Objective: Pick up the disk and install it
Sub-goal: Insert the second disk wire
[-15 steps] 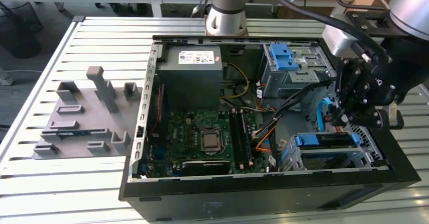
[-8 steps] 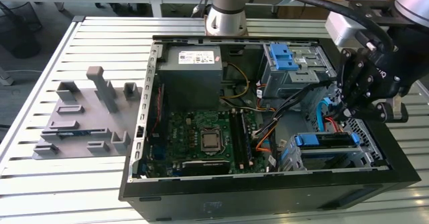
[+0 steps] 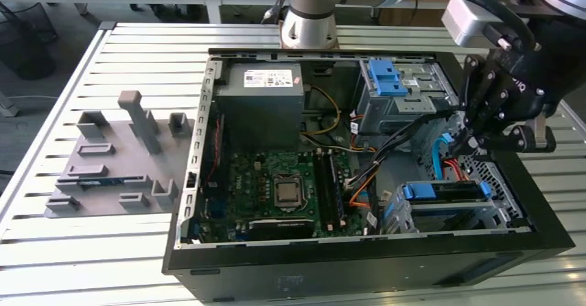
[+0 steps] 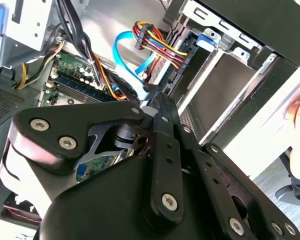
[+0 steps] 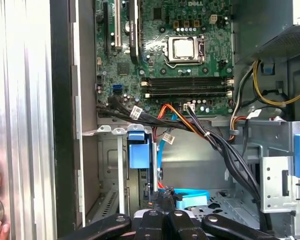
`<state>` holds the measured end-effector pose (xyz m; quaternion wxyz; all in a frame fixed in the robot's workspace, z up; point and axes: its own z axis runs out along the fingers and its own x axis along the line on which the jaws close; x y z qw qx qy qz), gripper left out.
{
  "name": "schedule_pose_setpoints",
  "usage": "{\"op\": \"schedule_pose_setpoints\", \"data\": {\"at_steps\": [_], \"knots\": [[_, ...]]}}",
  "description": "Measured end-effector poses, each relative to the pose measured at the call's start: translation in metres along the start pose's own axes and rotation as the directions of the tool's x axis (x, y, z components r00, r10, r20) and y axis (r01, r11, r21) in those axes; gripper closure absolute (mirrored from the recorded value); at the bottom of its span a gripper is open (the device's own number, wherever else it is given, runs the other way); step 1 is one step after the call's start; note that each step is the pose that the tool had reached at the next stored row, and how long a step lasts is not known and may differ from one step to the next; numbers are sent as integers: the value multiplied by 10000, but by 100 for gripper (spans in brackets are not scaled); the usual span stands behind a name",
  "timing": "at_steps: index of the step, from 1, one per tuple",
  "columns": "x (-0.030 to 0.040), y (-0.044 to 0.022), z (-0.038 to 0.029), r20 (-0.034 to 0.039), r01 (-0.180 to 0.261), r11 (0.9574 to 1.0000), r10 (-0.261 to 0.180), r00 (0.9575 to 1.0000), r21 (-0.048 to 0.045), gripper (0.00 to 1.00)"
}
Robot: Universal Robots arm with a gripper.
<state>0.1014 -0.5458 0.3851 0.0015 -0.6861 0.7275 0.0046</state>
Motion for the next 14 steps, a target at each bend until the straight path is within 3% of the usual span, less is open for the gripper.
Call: {"op": "schedule_pose_setpoints", "data": {"at_steps": [8,14], "knots": [[-81,10,-25,-4,0,10000,0,10000,0,89],[-90,18,-24,-9,0,10000,0,10000,1,89]]}}
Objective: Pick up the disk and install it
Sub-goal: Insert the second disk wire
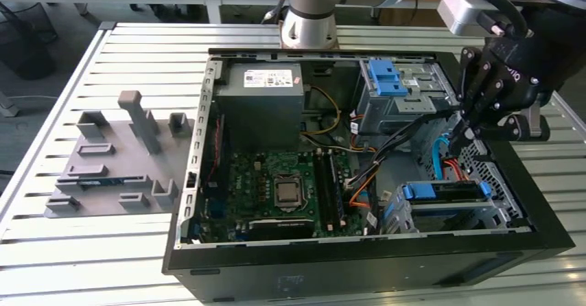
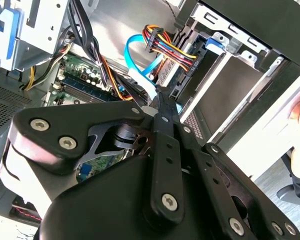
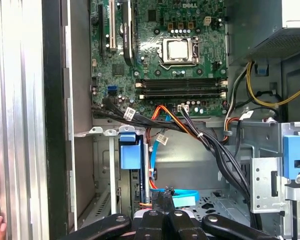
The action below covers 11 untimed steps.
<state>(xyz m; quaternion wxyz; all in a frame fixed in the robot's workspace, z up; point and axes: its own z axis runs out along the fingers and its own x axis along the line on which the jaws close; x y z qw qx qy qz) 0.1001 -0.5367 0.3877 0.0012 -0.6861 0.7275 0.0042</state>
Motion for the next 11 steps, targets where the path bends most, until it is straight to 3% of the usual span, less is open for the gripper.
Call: {"op": "schedule_pose_setpoints", "data": {"at_steps": [3,6,11], "knots": [[-1,1,-1,-1,0,10000,0,10000,1,89],[0,10,0,0,-1,10000,1,10000,6,76],[-14,15,-1,-23,0,10000,0,10000,9,75]]}}
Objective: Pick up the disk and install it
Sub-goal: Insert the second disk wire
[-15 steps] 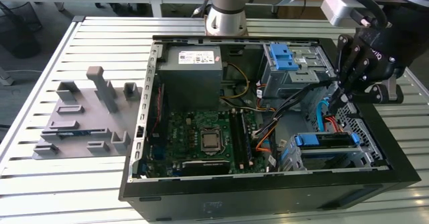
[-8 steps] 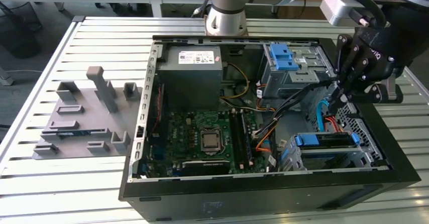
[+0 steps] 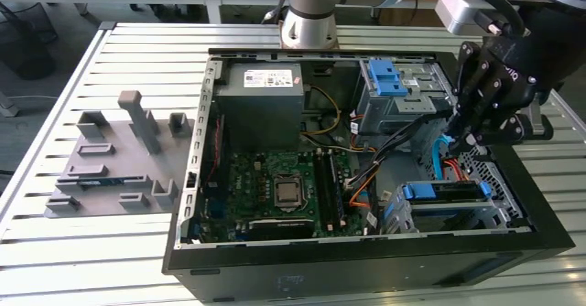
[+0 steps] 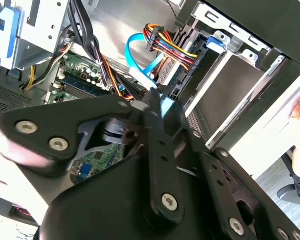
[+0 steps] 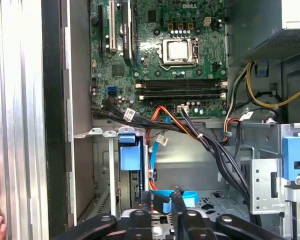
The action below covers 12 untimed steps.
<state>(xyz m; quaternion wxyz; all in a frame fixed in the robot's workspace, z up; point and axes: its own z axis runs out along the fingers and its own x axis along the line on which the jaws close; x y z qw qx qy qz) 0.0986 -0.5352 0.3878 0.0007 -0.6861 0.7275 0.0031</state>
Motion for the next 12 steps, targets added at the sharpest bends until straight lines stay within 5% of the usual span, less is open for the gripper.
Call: {"op": "schedule_pose_setpoints", "data": {"at_steps": [1,6,12], "knots": [[-8,0,1,-22,0,10000,0,10000,1,69],[-37,2,30,-272,0,10000,1,9996,16,69],[-44,2,90,-338,-1,10000,1,9994,21,69]]}}
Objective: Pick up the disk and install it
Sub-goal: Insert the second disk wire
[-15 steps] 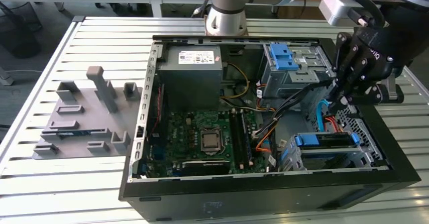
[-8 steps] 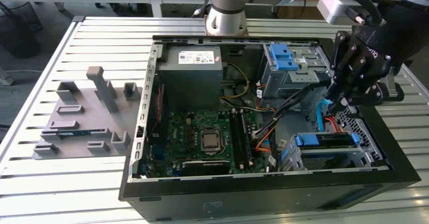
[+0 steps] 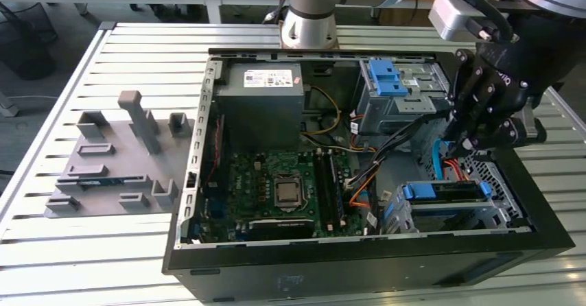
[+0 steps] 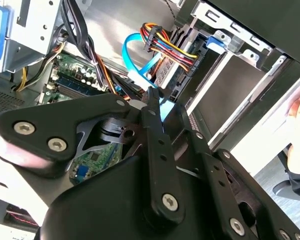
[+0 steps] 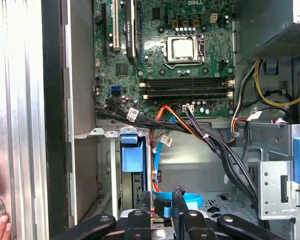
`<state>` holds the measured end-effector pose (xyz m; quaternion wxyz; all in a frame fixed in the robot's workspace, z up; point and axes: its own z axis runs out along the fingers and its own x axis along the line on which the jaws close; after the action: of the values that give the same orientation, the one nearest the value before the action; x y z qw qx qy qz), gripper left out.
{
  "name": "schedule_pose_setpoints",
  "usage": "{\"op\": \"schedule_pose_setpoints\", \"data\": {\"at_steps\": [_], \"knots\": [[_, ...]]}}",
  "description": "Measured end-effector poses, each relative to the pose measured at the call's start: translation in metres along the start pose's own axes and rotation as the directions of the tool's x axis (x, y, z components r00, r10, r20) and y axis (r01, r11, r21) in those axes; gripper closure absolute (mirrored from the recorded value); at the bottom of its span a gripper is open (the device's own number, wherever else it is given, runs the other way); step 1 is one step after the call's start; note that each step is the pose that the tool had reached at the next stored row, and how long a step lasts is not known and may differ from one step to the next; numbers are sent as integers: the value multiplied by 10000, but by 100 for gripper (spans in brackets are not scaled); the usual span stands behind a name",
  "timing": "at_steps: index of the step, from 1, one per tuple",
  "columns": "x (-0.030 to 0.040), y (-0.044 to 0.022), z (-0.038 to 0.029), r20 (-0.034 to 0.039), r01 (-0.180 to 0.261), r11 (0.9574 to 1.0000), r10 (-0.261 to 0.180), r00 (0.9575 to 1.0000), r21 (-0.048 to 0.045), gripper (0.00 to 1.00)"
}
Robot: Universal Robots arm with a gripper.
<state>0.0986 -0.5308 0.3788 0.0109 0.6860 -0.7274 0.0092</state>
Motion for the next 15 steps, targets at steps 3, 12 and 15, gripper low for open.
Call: {"op": "schedule_pose_setpoints", "data": {"at_steps": [3,12,15], "knots": [[-2,0,21,-27,0,10000,0,10000,1,69],[-8,-4,130,-58,0,10000,0,10000,3,83],[-9,-5,173,-49,0,10000,0,10000,3,84]]}}
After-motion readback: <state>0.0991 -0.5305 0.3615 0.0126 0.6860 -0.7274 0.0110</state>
